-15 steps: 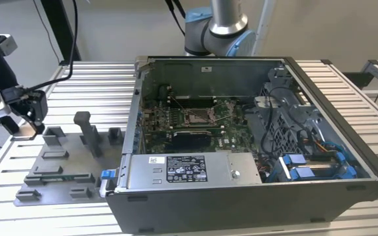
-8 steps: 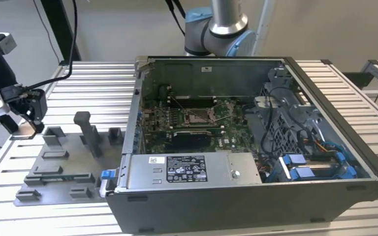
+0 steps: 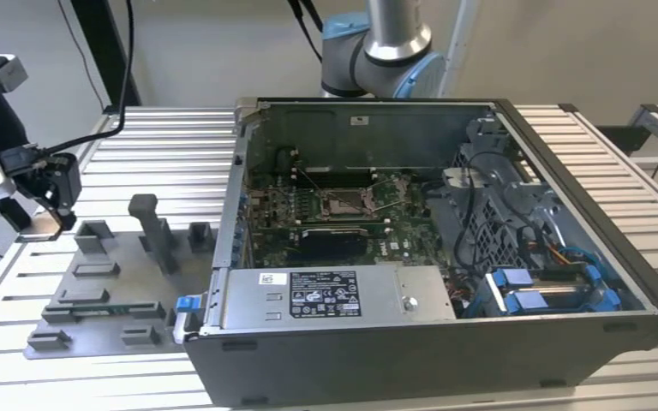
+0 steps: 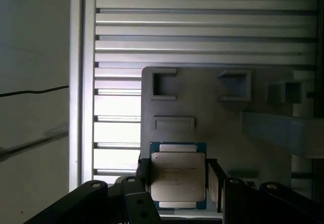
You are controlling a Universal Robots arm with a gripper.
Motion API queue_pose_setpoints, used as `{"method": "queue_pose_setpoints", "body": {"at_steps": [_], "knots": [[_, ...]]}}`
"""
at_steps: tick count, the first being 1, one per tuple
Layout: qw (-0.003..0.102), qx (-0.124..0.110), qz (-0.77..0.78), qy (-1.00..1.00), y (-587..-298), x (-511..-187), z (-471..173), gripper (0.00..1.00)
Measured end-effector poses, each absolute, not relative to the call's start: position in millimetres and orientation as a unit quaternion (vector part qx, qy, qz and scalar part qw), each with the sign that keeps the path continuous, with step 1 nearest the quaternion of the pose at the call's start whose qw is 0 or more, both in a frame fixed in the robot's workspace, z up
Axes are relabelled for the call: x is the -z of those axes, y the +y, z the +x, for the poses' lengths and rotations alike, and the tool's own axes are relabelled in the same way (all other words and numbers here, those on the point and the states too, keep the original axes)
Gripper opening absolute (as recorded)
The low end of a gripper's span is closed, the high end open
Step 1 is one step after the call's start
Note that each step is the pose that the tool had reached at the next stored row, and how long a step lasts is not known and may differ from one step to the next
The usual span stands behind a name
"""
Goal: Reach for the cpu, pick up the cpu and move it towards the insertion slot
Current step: 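Pick up the cpu and move it towards the insertion slot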
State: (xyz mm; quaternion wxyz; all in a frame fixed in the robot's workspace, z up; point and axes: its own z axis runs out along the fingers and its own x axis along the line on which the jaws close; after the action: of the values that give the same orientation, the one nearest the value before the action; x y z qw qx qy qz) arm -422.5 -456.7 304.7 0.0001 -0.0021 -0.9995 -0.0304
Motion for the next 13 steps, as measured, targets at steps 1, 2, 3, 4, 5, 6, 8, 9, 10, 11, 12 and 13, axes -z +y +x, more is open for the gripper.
{"method": "queue_pose_setpoints", "body": {"at_steps": [1, 2, 3, 4, 5, 6, 8, 9, 10, 11, 12, 13], "knots": [[0.000, 0.030, -0.002, -1.000, -456.7, -304.9, -422.5, 0.00], [0.000, 0.030, -0.002, -1.000, -456.7, -305.1, -422.5, 0.00], [0.000, 0.030, -0.002, -1.000, -456.7, -305.3, -422.5, 0.00], [0.000, 0.030, -0.002, -1.000, -456.7, -305.6, -422.5, 0.00], [0.000, 0.030, -0.002, -1.000, -456.7, -305.9, -422.5, 0.00], [0.000, 0.030, -0.002, -1.000, -456.7, -306.4, -422.5, 0.00], [0.000, 0.030, -0.002, -1.000, -456.7, -307.6, -422.5, 0.00], [0.000, 0.030, -0.002, -1.000, -456.7, -308.4, -422.5, 0.00], [0.000, 0.030, -0.002, -1.000, -456.7, -309.4, -422.5, 0.00], [0.000, 0.030, -0.002, -1.000, -456.7, -310.6, -422.5, 0.00], [0.000, 0.030, -0.002, -1.000, -456.7, -311.8, -422.5, 0.00], [0.000, 0.030, -0.002, -1.000, -456.7, -313.2, -422.5, 0.00]]}}
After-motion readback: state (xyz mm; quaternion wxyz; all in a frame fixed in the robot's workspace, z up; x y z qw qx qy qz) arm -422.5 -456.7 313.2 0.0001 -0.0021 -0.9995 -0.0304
